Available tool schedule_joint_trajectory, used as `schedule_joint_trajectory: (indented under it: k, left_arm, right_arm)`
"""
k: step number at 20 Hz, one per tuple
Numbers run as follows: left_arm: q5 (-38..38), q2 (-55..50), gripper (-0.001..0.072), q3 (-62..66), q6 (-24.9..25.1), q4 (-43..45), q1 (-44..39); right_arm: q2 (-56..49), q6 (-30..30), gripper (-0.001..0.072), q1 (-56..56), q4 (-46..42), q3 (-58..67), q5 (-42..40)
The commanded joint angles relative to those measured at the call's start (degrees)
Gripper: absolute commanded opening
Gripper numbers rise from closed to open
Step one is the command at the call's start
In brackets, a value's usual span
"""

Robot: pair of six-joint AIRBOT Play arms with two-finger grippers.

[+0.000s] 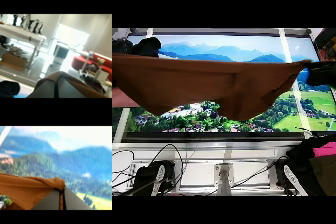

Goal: Fold the clothes and pants, and hang the long-sleeved shirts on hangers.

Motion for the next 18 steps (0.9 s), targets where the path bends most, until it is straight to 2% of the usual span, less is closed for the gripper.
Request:
schedule_joint_trajectory:
  k: [1,4,6,8,12,15,18]
  left_arm:
    - [-15.6,-4.3,0.0018,9.6,-3.0,0.6,0.0]
    - [-33.5,-14.1,0.0017,23.9,-3.0,3.8,0.0]
    - [-46.9,-20.8,0.0018,33.9,-3.0,4.4,0.0]
    - [-55.7,-24.4,0.0018,41.8,-3.0,4.5,0.0]
    - [-59.7,-23.1,0.0018,48.7,-3.1,9.9,0.1]
    - [-61.6,-21.5,0.0017,48.8,-4.8,17.7,0.1]
    - [-61.6,-24.5,0.0017,48.8,-6.5,21.6,0.1]
  right_arm:
    - [1.0,-0.5,0.0014,0.0,-2.6,12.1,10.0]
    - [0.9,0.1,0.0013,0.0,-7.7,19.1,12.3]
    - [0.9,0.2,0.0013,0.0,-7.5,22.1,14.2]
    - [1.0,0.2,0.0013,0.0,-7.6,24.5,17.4]
    - [0.9,1.5,0.0012,0.0,-7.9,28.8,22.5]
    - [-0.1,1.6,0.0011,0.0,-8.7,29.0,21.0]
    - [-6.1,1.4,0.0011,0.0,-12.7,29.0,19.9]
